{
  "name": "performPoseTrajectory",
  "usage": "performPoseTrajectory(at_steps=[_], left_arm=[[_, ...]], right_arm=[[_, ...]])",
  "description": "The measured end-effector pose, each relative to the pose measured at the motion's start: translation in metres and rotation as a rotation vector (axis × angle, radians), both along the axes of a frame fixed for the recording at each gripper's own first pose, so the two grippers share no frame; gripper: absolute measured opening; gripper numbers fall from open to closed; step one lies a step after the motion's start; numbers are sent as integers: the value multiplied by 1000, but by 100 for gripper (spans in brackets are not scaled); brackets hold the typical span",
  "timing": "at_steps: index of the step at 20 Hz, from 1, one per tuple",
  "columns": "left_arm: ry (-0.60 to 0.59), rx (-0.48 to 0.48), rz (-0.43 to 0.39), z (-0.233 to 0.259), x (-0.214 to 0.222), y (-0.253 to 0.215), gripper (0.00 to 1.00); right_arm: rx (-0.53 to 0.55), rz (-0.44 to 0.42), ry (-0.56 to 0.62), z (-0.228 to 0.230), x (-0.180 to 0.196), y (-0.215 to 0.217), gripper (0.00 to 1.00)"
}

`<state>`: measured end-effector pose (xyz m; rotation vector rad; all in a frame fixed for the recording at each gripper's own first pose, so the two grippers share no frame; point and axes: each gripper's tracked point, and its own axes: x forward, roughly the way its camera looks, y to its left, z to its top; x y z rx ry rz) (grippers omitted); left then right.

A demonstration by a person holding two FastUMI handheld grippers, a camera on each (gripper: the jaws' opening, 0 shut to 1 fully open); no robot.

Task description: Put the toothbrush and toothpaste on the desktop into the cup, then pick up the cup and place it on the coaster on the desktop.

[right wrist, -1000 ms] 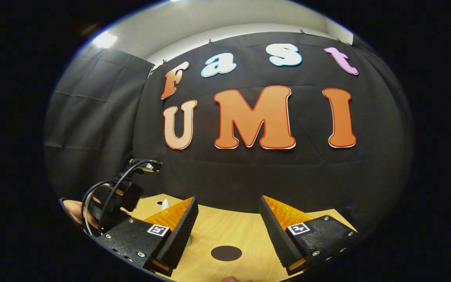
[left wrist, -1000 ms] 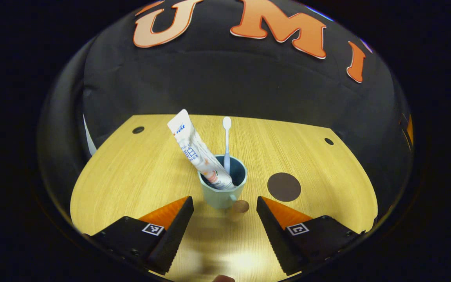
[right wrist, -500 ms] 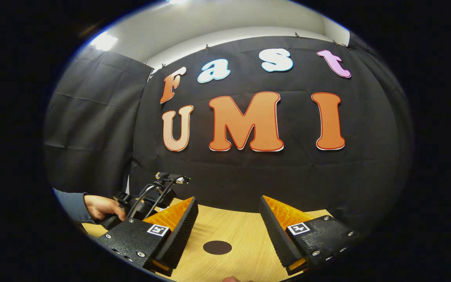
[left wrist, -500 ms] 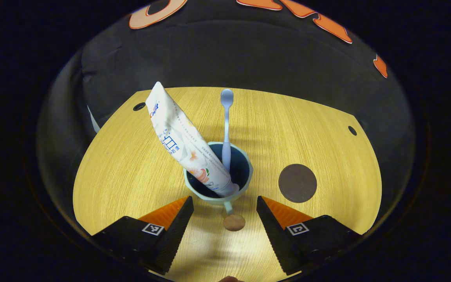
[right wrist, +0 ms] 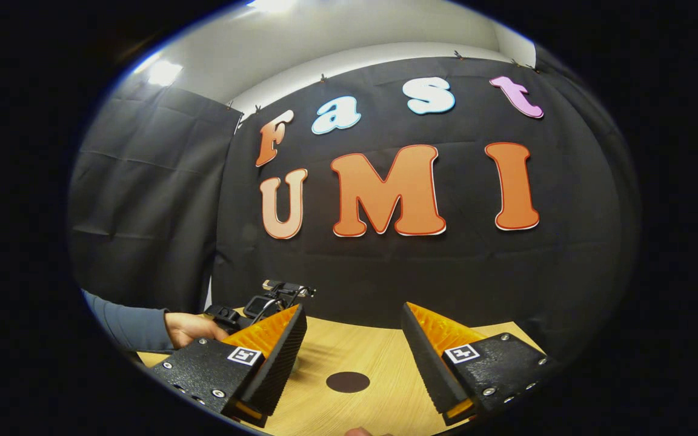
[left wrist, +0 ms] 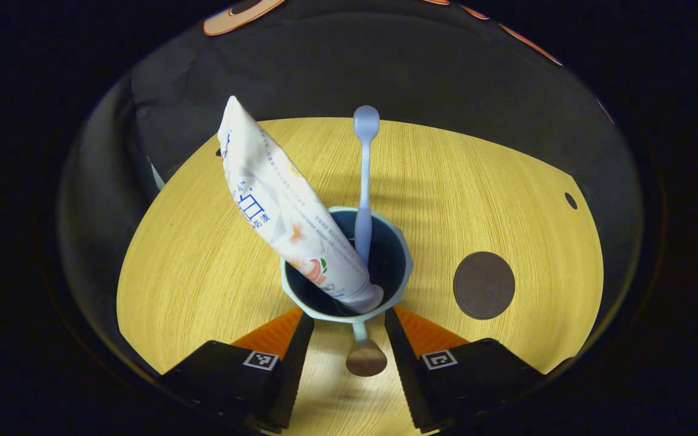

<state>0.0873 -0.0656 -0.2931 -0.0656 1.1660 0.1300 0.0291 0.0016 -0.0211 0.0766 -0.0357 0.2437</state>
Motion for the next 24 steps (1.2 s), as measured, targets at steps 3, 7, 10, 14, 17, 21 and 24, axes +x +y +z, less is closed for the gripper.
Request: performPoseTrajectory(at_steps=[3, 7, 10, 14, 17, 21, 24], left_arm=[[30, -9, 28, -3, -12, -4, 39], [19, -54, 14, -3, -12, -3, 26], [3, -59, 37, -2, -12, -1, 25], [-16, -84, 20, -1, -12, -4, 25], [-29, -90, 0, -2, -11, -4, 23], [-82, -84, -50, 9, -4, -5, 23], [-109, -81, -92, 7, -3, -5, 23]], right_arm=[[3, 5, 8, -4, -4, 0, 94], [3, 5, 5, -4, -4, 1, 94], [25, 24, 8, -3, -6, 6, 94], [17, 5, 3, -4, -6, 1, 95], [20, 2, 11, -7, -7, 1, 96], [16, -24, 18, -14, -9, -6, 96], [22, -46, 38, -23, -14, -15, 96]])
